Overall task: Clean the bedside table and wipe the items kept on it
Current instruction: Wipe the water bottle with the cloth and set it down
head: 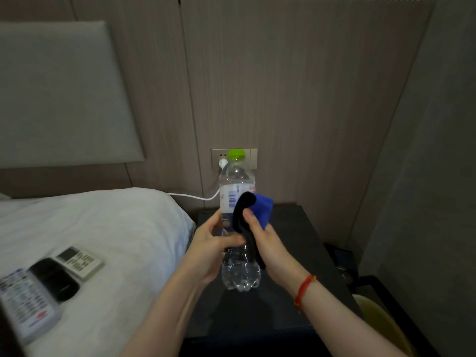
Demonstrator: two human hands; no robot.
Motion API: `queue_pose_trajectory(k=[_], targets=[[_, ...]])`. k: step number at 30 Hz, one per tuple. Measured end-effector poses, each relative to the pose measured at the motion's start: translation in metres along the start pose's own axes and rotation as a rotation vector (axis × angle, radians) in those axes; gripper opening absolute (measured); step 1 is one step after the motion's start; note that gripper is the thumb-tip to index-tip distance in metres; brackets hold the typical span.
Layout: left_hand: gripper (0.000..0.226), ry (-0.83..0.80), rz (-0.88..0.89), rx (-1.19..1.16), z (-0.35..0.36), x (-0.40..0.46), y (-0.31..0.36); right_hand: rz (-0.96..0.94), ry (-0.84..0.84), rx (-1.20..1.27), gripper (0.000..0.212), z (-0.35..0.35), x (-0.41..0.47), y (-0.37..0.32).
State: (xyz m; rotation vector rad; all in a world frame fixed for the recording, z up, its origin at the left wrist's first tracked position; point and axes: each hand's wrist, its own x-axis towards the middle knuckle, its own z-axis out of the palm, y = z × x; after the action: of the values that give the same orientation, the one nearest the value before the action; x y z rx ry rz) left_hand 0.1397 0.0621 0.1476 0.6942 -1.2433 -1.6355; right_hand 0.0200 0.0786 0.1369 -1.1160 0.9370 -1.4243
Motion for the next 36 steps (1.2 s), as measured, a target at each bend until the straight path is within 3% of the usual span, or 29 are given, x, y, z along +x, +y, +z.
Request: queue_pose_trajectory(k=[6, 10, 14, 16, 20, 25, 29, 32, 36], targets=[[0.043, 0.032, 0.041, -0.112, 0.004, 0.004, 0.006, 0.010, -0.005, -0.056, 0.028, -0.005, -0.007, 0.006], [0.028, 0.118, 0.057, -0.245, 0.007, 0.008, 0.011, 0.033, -0.094, -0.149, 0.028, -0.015, -0.011, 0.003], [0.030, 0.168, 0.011, -0.322, 0.010, 0.008, 0.011, 0.084, -0.116, -0.329, 0.047, -0.022, -0.012, -0.002], [0.041, 0.130, -0.053, -0.347, 0.008, 0.007, 0.011, 0.018, -0.036, -0.475, 0.056, -0.022, -0.014, -0.004], [0.028, 0.088, -0.091, -0.389, 0.004, 0.010, 0.016, -0.152, 0.051, -0.727, 0.066, -0.025, -0.024, -0.010], [0.027, 0.210, -0.167, -0.568, 0.005, 0.012, 0.012, -0.326, 0.176, -0.633, 0.053, -0.022, -0.037, -0.013], [0.038, 0.195, -0.227, -0.681, 0.010, 0.006, 0.005, -0.402, 0.168, -0.606, 0.037, -0.019, -0.042, -0.019], [0.037, 0.186, -0.222, -0.689, 0.009, 0.005, -0.003, -0.490, 0.142, -0.819, 0.028, -0.023, -0.046, -0.023], [0.038, 0.139, -0.233, -0.637, 0.008, 0.004, -0.016, -0.509, 0.160, -1.404, 0.041, -0.021, -0.042, -0.029]])
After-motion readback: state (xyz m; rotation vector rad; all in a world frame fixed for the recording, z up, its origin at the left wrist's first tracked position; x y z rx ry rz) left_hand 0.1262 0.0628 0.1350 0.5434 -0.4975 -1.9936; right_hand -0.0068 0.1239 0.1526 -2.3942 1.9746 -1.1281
